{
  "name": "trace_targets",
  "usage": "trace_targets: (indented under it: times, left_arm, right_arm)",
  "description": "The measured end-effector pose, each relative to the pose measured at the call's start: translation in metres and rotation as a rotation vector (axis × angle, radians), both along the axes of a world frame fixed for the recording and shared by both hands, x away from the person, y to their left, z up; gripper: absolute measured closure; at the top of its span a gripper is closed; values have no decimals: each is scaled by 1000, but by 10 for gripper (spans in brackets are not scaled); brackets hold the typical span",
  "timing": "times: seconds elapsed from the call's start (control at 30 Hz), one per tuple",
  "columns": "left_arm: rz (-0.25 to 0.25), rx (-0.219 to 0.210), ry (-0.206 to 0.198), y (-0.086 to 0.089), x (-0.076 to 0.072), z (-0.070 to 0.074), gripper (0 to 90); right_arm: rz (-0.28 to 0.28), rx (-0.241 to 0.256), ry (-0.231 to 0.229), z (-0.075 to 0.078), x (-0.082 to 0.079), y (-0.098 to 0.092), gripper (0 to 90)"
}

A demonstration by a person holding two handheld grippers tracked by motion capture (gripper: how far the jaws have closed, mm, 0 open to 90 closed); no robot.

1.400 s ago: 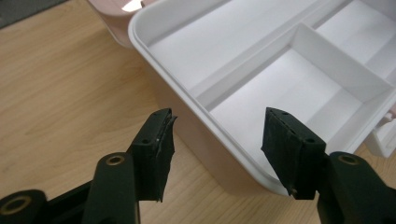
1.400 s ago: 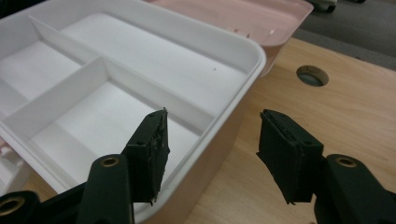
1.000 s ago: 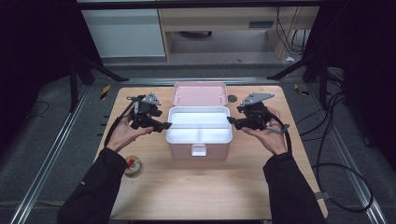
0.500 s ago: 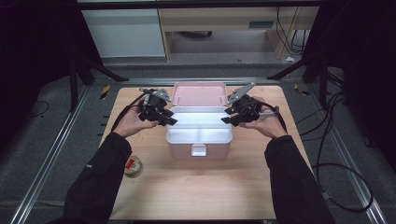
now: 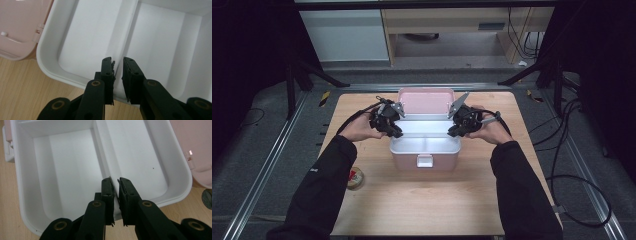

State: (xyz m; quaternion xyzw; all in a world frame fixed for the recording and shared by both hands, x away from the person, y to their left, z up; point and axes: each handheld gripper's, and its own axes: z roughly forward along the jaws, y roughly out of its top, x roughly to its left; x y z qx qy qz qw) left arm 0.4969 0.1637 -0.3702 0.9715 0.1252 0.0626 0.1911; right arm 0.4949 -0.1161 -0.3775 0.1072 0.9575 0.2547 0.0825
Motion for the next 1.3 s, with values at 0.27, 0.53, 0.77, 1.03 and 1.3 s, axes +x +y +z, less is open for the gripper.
trace_targets:
  times: [0.27, 0.53, 0.77, 1.03, 1.3]
  left_arm:
    - [-45, 45, 43, -6, 8, -4, 807]
    - [-93, 24, 57, -3, 12, -5, 837]
    - [-131, 67, 47, -7, 11, -1, 852]
    - [-158, 83, 2, -10, 0, 12, 875]
    - [-166, 39, -61, -2, -19, 52, 875]
  right_arm:
    - [49, -83, 28, -2, 6, 10, 828]
    - [66, -109, 105, -1, 16, 13, 843]
    - [81, -128, 116, 1, 17, 15, 858]
    - [102, -125, 98, 9, 12, 14, 862]
    - [126, -80, 23, 44, -4, 11, 869]
